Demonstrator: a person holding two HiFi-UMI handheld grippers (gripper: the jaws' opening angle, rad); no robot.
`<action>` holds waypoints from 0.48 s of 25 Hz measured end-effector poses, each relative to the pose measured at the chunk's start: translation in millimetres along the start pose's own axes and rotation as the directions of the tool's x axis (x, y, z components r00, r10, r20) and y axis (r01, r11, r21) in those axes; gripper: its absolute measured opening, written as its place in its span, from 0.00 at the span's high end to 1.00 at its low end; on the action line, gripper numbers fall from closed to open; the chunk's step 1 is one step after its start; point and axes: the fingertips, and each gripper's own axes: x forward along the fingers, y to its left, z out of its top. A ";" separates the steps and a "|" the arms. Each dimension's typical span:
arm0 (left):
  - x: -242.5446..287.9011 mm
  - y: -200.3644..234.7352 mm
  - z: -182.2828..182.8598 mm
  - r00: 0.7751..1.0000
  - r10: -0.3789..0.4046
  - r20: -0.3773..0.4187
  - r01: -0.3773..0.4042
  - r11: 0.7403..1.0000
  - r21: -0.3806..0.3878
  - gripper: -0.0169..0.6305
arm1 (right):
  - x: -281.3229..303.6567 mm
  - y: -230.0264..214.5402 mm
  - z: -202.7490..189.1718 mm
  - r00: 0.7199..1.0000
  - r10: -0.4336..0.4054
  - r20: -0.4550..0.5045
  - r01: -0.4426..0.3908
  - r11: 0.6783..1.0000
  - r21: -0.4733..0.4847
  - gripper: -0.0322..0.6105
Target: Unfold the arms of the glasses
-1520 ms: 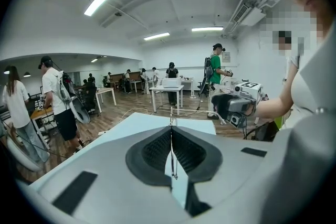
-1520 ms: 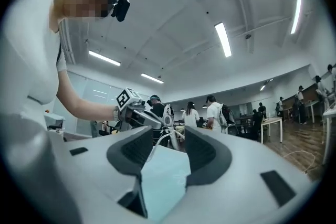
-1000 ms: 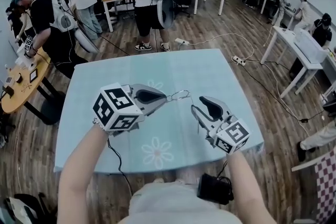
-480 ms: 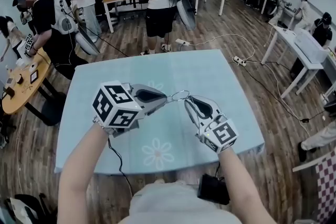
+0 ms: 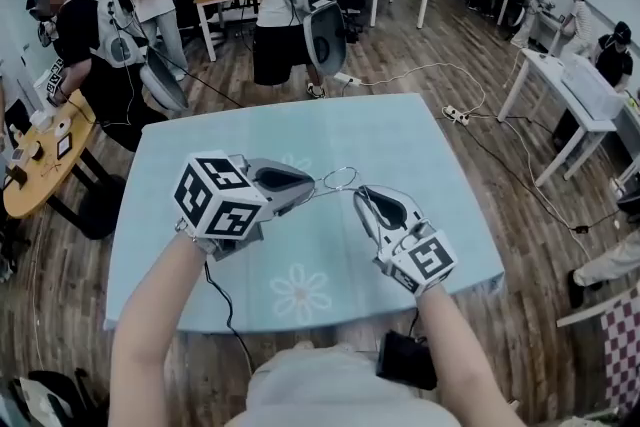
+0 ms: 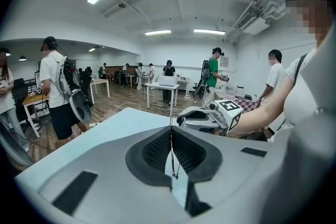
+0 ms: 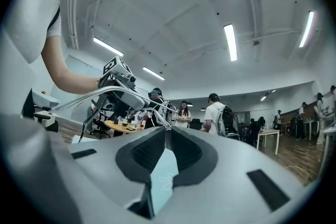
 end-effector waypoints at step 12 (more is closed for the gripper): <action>-0.6 14.4 -3.3 1.000 0.030 -0.010 -0.030 0.998 -0.062 0.96 | -9.2 12.2 4.9 1.000 0.028 0.009 -0.028 1.000 0.012 0.89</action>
